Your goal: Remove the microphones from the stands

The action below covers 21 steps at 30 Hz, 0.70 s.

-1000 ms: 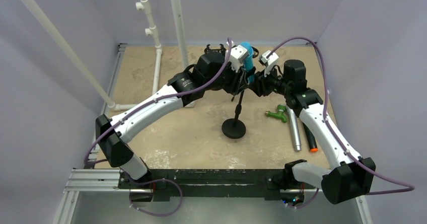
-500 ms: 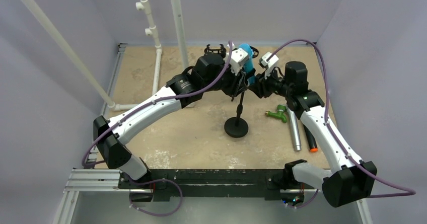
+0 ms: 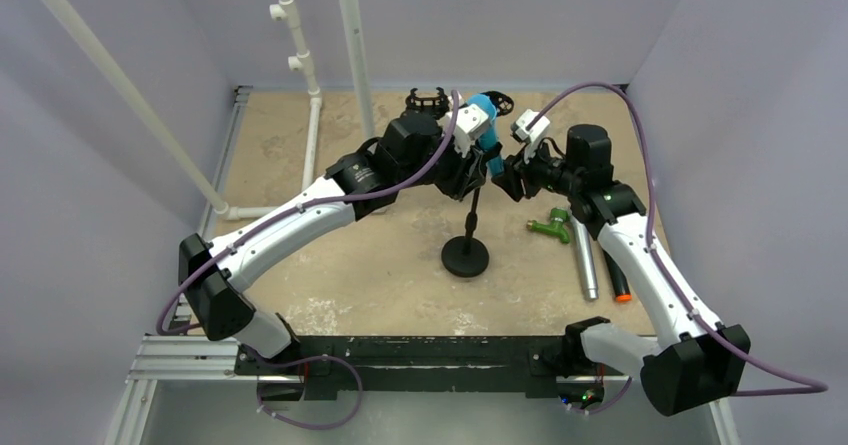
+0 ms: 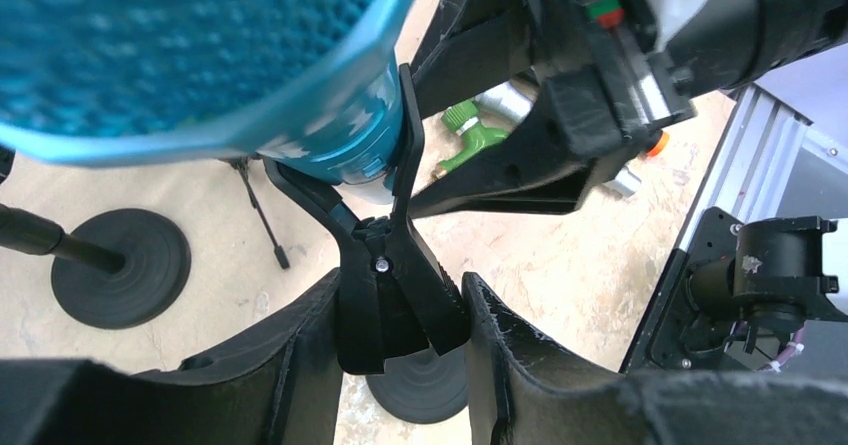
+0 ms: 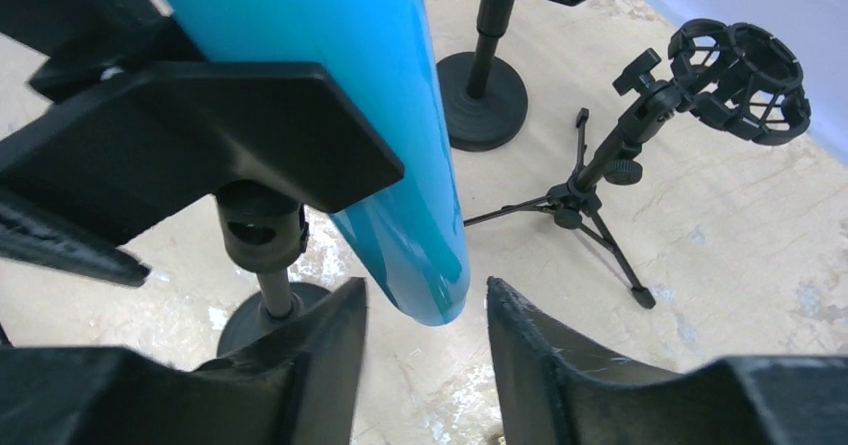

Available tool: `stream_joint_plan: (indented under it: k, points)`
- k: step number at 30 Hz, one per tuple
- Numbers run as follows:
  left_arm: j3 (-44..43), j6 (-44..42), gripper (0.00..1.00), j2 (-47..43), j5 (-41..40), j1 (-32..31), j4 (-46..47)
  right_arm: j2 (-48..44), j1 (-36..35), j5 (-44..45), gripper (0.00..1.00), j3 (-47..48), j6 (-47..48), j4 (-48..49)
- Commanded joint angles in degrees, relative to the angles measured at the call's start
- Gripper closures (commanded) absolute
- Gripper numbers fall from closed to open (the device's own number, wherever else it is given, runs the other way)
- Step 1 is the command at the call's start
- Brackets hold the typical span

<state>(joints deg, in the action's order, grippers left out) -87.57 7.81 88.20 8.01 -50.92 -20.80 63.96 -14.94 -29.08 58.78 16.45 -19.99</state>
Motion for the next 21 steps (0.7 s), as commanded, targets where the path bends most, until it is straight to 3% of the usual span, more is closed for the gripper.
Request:
stream_joint_plan:
  k: [1,7,14,21]
  points:
    - [1.17,-2.1,1.0,-3.89,-0.96,0.47,3.84,-2.24,0.09,-2.76,0.47,2.3,3.19,-0.84]
    - [3.15,-3.65,1.0,-5.79,2.0,1.13,4.77,-3.09,0.09,-7.27,0.32,4.79,6.22,-5.35]
    - [6.04,-9.41,1.0,-9.61,11.09,2.19,4.16,-4.08,0.09,-12.84,0.3,12.12,10.36,-14.63]
    - [8.25,-16.44,1.0,-12.66,20.09,3.63,1.11,-2.54,0.09,-23.79,0.31,19.06,9.78,-20.79]
